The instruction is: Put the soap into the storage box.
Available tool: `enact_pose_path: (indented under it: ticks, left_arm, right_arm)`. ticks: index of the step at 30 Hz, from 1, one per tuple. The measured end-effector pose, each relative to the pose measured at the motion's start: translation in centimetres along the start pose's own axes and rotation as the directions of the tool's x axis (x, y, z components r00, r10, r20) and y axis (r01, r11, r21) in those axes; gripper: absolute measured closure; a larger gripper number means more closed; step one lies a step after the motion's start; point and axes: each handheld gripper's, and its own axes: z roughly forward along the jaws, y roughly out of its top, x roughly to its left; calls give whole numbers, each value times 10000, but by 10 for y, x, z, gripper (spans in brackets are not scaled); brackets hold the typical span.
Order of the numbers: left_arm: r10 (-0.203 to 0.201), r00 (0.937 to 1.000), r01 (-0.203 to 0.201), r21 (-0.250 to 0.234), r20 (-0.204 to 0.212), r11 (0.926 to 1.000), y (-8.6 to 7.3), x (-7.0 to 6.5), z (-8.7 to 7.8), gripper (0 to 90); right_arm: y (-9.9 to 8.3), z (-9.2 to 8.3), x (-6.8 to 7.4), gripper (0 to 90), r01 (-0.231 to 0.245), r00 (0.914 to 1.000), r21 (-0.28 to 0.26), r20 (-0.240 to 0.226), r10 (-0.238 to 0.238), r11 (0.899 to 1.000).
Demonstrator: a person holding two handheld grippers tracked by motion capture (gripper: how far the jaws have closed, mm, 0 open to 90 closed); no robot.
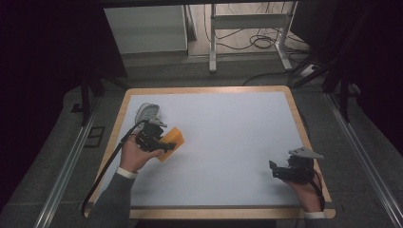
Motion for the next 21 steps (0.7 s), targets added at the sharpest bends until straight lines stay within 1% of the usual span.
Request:
enact_pose_path:
  ticks: [2, 3, 8, 17, 21]
  left_arm:
    - [6, 10000, -6, -42, -37, 10000, 1, 2, -2, 610]
    - [-20, 10000, 19, -141, -73, 9999, 2, 4, -3, 610]
    - [-52, 9996, 46, -179, -290, 9998, 5, 9, -8, 610]
    - [-289, 9989, 279, -286, -378, 9992, 10, 22, -17, 610]
    - [-287, 9976, 263, -383, -630, 9989, 13, 25, -21, 610]
  right_arm:
    - [0, 0, 0, 66, -7, 10000, -3, 8, 7, 10000]
    - [0, 0, 0, 66, -11, 10000, -5, 9, 11, 10000]
    - [0, -1, 0, 66, -24, 10000, -26, 32, 24, 10000]
    - [0, 0, 0, 66, -36, 10000, -20, 22, 36, 10000]
    - [0, 0, 0, 66, -29, 10000, 4, 29, 29, 10000]
